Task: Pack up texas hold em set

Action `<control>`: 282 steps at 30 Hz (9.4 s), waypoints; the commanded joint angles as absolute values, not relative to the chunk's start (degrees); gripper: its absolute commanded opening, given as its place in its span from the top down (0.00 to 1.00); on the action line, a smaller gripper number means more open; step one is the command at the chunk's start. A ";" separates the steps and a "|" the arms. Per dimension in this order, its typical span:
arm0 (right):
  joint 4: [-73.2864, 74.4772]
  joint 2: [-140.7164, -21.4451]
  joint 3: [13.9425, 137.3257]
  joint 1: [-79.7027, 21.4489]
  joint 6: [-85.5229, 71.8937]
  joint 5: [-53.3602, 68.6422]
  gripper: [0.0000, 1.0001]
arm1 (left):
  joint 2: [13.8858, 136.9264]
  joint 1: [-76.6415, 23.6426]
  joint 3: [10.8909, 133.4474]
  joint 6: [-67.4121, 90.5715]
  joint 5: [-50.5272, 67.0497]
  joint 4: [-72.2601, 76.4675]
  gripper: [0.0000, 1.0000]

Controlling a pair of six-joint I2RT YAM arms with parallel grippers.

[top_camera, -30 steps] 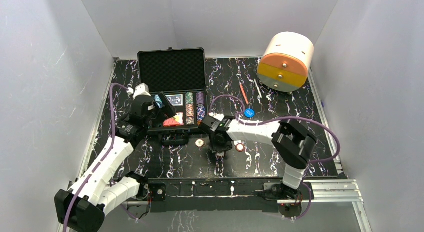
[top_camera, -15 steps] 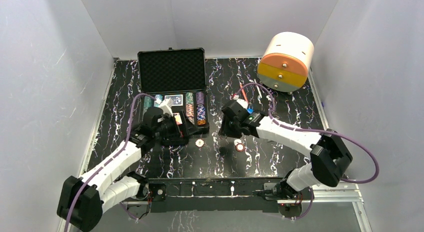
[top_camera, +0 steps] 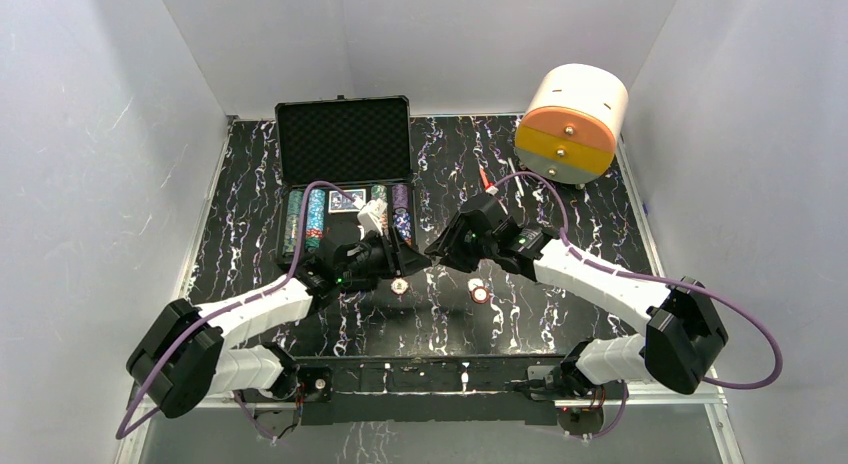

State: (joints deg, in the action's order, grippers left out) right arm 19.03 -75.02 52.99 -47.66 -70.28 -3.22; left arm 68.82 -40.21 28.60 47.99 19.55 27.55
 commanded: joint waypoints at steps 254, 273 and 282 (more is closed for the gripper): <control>21.04 -77.50 56.24 -46.98 -69.95 -7.68 0.22 | 65.63 -37.79 31.18 56.62 2.95 13.40 1.00; 25.23 -73.20 55.10 -44.37 -67.42 -12.09 0.22 | 74.19 -26.74 61.46 78.73 -35.94 -51.44 1.00; 24.91 -73.71 54.91 -44.31 -66.88 -11.61 0.23 | 76.43 -19.33 63.65 78.87 -36.52 -51.12 1.00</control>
State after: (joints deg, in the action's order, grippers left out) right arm 25.50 -73.49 53.71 -44.31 -67.42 -11.42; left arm 75.31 -21.45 60.62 78.02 -33.89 -48.69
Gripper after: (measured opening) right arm 0.774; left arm 0.023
